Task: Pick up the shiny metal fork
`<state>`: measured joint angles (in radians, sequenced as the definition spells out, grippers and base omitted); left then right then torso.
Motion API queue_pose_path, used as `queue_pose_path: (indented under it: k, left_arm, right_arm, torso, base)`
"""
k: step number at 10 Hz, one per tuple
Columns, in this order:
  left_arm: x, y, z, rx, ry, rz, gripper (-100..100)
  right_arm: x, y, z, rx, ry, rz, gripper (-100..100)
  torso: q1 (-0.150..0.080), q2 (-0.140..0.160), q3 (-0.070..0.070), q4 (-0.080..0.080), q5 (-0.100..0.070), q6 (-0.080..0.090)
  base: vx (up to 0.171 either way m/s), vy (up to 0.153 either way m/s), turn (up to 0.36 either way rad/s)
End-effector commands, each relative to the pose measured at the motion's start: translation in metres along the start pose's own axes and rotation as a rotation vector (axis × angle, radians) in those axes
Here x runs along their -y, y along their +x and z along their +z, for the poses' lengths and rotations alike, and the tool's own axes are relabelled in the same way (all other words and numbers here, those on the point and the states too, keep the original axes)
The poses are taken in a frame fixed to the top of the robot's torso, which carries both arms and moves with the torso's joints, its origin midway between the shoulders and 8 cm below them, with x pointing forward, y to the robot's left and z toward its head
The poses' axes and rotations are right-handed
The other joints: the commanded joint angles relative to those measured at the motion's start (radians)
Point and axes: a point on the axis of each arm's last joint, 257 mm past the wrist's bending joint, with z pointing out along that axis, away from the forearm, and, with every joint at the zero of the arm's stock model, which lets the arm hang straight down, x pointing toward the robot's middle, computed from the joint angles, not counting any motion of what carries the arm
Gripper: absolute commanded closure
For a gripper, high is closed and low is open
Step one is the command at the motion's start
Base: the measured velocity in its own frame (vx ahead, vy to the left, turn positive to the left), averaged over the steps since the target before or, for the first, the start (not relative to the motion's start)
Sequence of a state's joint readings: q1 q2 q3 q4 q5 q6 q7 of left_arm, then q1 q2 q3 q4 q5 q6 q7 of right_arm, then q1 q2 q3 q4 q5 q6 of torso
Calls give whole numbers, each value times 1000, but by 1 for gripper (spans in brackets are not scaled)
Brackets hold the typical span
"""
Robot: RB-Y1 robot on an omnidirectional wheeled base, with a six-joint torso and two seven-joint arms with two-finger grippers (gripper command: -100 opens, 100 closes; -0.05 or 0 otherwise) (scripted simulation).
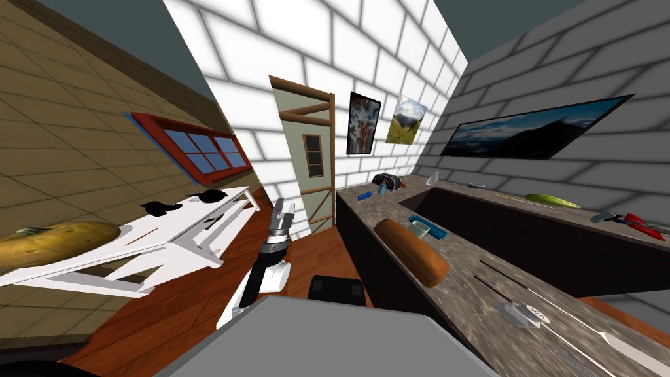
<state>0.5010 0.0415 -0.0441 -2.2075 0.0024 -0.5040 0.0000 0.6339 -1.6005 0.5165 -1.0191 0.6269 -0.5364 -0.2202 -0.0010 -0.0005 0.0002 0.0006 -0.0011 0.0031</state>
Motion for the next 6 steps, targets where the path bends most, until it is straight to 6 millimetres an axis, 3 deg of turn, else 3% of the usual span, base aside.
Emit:
queue_pose_path:
  k: [1, 4, 5, 6]
  left_arm:
    - [0, 0, 0, 0, 0, 0, 0]
    - [0, 0, 0, 0, 0, 0, 0]
    - [0, 0, 0, 0, 0, 0, 0]
    - [0, 0, 0, 0, 0, 0, 0]
  right_arm:
    - [0, 0, 0, 0, 0, 0, 100]
    - [2, -1, -1, 0, 4, -4, 100]
    - [2, -1, -1, -1, 4, -5, 0]
    - [4, 1, -2, 3, -4, -22, 100]
  torso:
    - [0, 0, 0, 0, 0, 0]
    - [-1, -2, -1, -1, -3, 1]
    - [-1, -2, -1, -1, -3, 1]
    - [-1, -2, -1, -1, -3, 1]
  base:
    - [-5, -11, 7]
    - [0, 0, 0]
    - [0, 0, 0]
    - [96, 36, -201]
